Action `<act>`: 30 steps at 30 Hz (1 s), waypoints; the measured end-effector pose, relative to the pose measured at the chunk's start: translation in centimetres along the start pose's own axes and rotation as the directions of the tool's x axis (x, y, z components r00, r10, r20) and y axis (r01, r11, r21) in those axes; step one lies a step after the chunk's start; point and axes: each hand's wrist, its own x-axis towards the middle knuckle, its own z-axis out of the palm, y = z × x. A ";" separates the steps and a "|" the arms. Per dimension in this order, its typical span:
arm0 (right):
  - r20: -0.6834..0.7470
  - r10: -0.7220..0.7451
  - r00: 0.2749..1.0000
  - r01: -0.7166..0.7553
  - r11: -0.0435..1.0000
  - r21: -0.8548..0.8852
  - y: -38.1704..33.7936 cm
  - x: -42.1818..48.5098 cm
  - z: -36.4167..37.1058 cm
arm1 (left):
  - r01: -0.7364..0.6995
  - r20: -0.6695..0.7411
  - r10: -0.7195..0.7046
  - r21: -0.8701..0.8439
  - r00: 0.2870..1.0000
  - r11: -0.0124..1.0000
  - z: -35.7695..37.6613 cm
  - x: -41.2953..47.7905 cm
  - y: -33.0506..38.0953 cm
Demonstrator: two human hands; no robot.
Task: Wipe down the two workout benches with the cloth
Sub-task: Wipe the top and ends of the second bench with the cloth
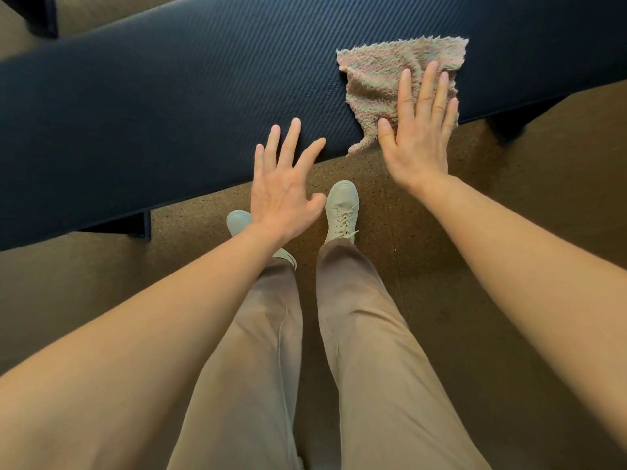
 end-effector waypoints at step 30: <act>0.173 -0.426 0.888 0.446 0.889 -0.103 -9.3 -4.0 3.1 | 0.156 -0.202 -0.175 -0.108 0.964 0.982 -1.8 -0.7 -3.7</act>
